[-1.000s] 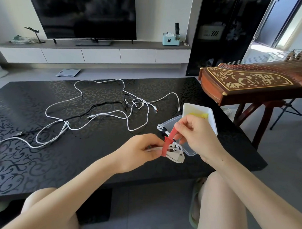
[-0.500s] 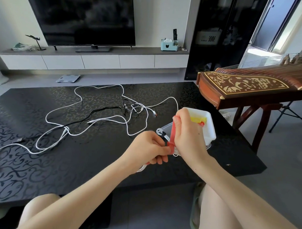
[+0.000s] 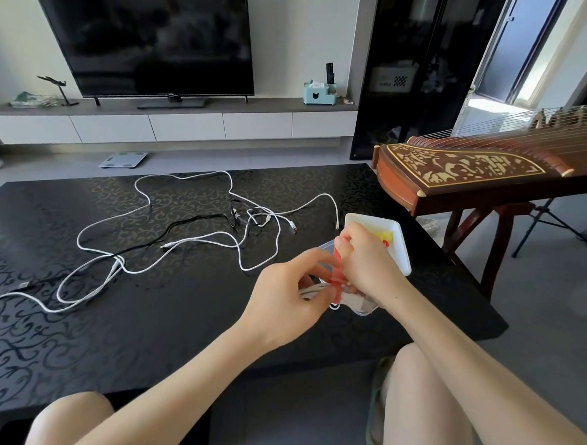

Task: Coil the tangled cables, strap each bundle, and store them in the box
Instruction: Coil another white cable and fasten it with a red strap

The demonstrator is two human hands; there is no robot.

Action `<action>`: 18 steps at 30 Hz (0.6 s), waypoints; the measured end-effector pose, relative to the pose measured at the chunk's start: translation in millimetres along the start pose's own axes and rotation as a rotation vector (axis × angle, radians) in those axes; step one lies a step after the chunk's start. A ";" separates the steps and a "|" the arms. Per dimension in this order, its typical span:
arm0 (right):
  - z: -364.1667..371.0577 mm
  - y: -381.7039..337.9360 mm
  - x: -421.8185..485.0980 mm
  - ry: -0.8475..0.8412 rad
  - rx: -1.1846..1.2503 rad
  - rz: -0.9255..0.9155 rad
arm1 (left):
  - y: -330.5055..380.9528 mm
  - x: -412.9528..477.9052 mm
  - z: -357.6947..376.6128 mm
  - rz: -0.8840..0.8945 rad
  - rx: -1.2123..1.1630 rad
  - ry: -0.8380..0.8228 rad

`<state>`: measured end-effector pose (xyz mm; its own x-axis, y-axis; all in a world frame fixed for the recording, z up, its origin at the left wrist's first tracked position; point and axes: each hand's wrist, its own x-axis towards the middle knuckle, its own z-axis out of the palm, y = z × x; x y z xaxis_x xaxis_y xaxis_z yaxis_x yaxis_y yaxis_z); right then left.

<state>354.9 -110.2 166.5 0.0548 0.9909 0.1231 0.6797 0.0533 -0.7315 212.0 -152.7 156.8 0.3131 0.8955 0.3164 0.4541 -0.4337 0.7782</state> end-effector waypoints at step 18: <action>-3.4 24.9 3.8 -0.263 0.759 0.499 | 1.1 6.4 -5.5 -0.258 -0.763 -0.121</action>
<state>374.5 -105.5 151.0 -0.0189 0.9120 -0.4097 -0.0402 -0.4102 -0.9111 209.9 -147.0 162.7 0.3841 0.9220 0.0496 -0.1557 0.0117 0.9877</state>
